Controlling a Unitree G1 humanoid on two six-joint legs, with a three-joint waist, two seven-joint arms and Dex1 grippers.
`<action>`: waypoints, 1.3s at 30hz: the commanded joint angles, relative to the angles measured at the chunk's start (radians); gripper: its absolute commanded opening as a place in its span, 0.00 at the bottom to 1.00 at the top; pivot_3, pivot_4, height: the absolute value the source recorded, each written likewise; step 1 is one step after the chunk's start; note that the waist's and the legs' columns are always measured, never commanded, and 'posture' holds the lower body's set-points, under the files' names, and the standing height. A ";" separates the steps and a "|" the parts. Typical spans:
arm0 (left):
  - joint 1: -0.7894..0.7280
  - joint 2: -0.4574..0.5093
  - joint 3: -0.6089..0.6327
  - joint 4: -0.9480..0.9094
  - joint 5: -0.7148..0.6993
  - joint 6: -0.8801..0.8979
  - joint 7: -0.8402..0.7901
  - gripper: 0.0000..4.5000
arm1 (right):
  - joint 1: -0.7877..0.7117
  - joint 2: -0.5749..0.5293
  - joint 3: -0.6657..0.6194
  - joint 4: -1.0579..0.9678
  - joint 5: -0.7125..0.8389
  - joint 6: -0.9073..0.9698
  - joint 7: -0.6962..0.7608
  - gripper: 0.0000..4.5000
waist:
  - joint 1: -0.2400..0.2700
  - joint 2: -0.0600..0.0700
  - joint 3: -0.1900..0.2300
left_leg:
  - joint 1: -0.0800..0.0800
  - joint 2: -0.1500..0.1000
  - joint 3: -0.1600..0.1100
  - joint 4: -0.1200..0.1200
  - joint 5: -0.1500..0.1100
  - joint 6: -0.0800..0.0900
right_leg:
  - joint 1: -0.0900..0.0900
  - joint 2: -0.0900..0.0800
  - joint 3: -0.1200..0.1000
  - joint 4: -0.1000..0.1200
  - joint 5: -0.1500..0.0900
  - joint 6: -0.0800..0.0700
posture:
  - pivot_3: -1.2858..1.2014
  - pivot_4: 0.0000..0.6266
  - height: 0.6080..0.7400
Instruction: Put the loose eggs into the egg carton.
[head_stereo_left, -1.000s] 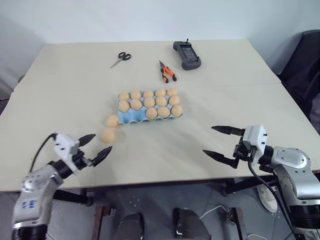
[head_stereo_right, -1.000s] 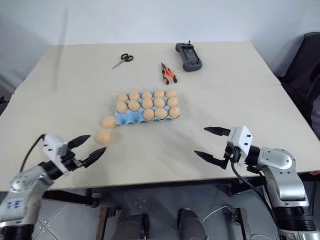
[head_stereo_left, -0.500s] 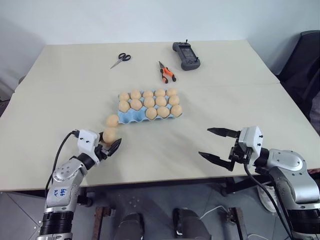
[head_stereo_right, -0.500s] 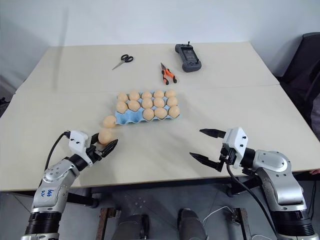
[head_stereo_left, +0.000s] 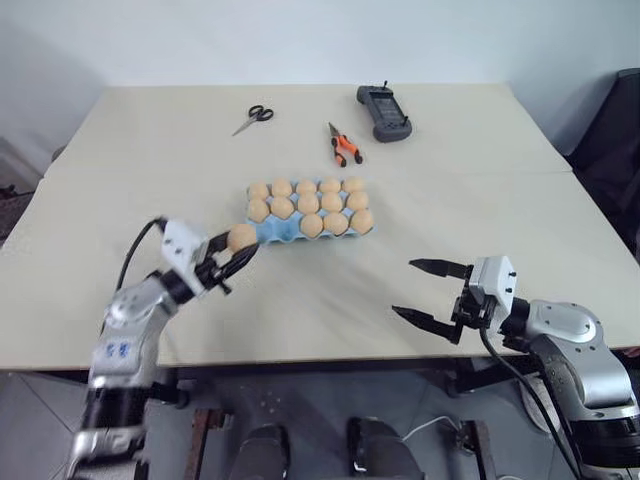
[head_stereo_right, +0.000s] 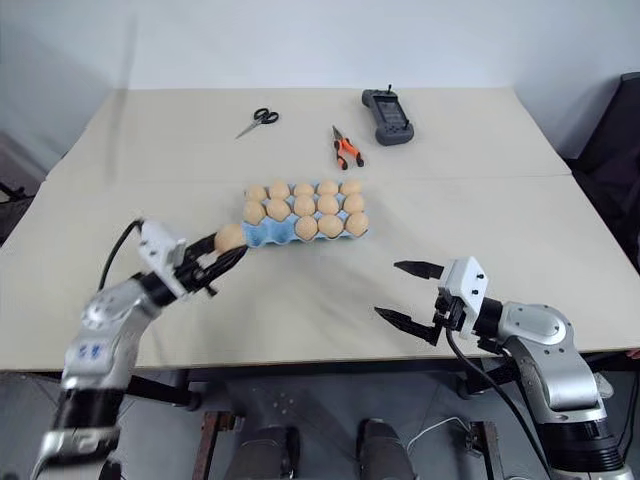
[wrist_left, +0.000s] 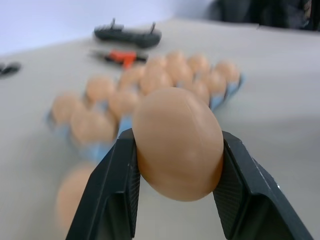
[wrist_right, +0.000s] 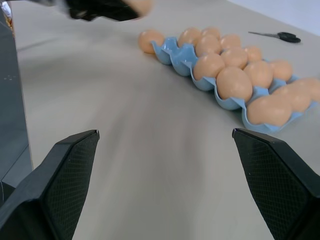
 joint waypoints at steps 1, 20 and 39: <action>-0.112 -0.049 -0.068 0.154 0.059 -0.047 -0.009 0.40 | 0.017 0.006 -0.027 -0.065 0.011 -0.001 -0.038 1.00 | 0.001 0.000 0.000 | 0.000 0.000 0.001 0.000 0.000 0.001 | 0.000 0.000 0.000 0.000 0.000 0.000 | 0.52 0.24 1.00; -0.078 0.032 0.053 0.111 0.008 -0.111 -0.047 0.85 | 0.055 0.006 -0.020 -0.201 0.047 0.072 -0.123 1.00 | -0.010 0.000 0.000 | -0.002 0.002 0.004 0.007 -0.003 0.003 | -0.002 0.001 -0.002 0.001 0.002 0.003 | 0.52 0.24 1.00; 0.570 0.248 0.428 -0.107 -0.143 -0.131 -0.208 1.00 | -0.014 0.041 0.029 -0.070 0.042 -0.056 0.014 1.00 | -0.026 0.000 0.000 | -0.001 0.000 0.002 -0.008 -0.007 -0.003 | -0.002 -0.007 0.001 -0.009 -0.003 -0.005 | 0.52 0.24 1.00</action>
